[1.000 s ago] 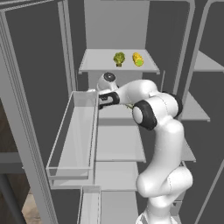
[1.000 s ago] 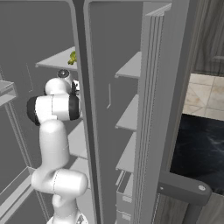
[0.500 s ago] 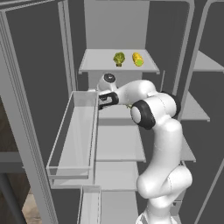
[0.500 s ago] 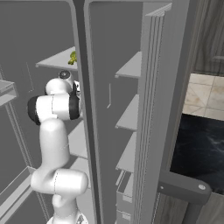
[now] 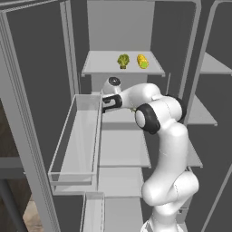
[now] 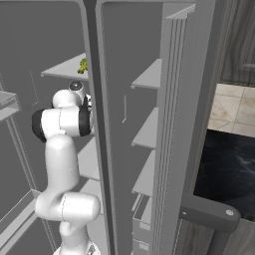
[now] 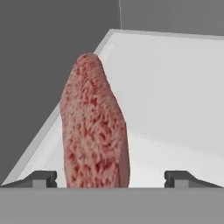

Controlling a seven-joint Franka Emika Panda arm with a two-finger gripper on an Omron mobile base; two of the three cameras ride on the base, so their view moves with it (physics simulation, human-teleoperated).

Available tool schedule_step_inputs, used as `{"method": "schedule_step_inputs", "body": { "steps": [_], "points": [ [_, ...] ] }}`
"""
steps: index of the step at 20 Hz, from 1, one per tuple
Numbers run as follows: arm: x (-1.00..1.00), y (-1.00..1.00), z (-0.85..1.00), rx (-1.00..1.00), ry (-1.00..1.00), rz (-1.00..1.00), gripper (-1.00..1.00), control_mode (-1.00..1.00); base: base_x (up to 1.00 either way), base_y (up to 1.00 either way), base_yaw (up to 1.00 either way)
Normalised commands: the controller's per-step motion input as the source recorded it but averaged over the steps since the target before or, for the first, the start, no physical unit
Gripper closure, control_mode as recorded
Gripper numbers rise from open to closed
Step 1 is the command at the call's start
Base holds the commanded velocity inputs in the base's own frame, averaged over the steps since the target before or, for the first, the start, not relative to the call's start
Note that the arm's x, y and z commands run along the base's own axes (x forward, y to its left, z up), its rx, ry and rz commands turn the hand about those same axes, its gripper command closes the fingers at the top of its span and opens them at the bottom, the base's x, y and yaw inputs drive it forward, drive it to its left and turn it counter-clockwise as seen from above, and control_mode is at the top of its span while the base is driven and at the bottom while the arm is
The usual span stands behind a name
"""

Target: Gather the corn and broccoli from the fridge and place them on a tray on the dining counter. Then gather the steak and fish from the fridge and place them on the other tray.

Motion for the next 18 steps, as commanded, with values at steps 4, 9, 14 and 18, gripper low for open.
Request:
{"method": "schedule_step_inputs", "body": {
  "steps": [4, 9, 14, 18],
  "points": [
    [0.25, 0.18, -0.73, 0.00, 0.10, 0.00, -1.00, -1.00, 0.00, 0.00, 0.00],
    [0.17, 0.31, -0.88, 0.00, 0.13, 0.00, -1.00, -1.00, 0.00, 0.00, 0.00],
    [0.16, 0.26, -0.47, -0.05, 0.10, 0.00, 1.00, -1.00, 0.00, 0.00, 0.00],
    [0.00, 0.08, -0.73, -0.11, 0.02, 0.00, 1.00, -1.00, 0.00, 0.00, 0.00]
  ]
}}
